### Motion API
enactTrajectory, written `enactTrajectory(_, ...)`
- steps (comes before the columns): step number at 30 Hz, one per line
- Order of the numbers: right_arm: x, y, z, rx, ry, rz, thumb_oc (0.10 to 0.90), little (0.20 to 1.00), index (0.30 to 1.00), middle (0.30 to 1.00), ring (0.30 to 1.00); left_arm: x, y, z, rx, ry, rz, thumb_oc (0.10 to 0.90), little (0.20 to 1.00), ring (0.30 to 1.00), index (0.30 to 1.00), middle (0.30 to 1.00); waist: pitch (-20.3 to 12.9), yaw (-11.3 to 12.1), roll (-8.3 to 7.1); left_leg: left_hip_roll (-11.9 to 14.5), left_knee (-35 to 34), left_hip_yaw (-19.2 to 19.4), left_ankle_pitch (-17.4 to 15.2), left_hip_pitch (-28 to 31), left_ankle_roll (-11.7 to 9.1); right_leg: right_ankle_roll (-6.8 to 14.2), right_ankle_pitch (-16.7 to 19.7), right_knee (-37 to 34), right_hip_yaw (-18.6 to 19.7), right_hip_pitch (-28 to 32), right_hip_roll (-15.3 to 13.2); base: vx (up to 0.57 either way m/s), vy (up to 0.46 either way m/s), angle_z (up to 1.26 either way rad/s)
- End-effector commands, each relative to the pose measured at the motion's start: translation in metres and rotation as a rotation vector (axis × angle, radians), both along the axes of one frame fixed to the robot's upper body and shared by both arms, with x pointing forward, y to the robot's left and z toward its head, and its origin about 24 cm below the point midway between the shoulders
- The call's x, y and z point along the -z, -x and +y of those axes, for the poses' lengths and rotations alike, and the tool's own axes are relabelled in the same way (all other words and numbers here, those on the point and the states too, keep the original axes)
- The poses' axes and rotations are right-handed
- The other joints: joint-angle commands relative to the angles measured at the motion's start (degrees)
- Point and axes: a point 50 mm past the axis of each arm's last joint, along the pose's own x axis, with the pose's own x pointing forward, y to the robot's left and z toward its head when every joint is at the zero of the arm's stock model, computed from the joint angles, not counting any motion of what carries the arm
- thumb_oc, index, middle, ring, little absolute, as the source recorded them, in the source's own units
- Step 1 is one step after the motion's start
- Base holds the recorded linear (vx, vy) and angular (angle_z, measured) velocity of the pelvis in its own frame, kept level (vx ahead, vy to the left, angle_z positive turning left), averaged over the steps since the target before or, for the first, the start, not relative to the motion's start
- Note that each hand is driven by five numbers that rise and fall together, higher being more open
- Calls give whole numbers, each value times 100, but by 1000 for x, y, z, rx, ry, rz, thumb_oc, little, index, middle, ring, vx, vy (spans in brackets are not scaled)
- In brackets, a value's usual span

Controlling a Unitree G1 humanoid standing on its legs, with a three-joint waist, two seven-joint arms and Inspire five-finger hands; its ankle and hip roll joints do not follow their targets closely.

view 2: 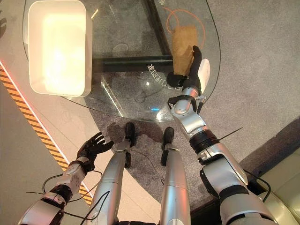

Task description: Wipe the table with a cloth and put it in the basket.

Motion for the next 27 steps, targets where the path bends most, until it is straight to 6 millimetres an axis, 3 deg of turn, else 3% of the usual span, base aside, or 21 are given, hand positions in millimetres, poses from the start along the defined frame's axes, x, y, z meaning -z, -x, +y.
enactTrajectory(1,-48,0,1,53,82,-190,800,900,900,900,900,19,19,-9,-4,7,51,800,900,900,900,900,-139,-19,364,-216,502,366,-599,-22,216,-38,34,-396,-390,146,109,0,0,0)
enactTrajectory(15,-48,-5,6,49,150,-146,800,900,900,900,900,18,16,-17,15,15,56,800,900,900,900,900,-139,21,470,-248,493,364,-567,-45,224,-31,44,-318,-376,55,90,0,0,0)
enactTrajectory(27,-52,-8,8,61,96,-134,800,900,900,900,900,18,16,-20,38,14,59,800,900,900,900,900,-139,85,520,-263,476,342,-537,-37,236,-34,53,-270,-400,36,65,1,1,2)
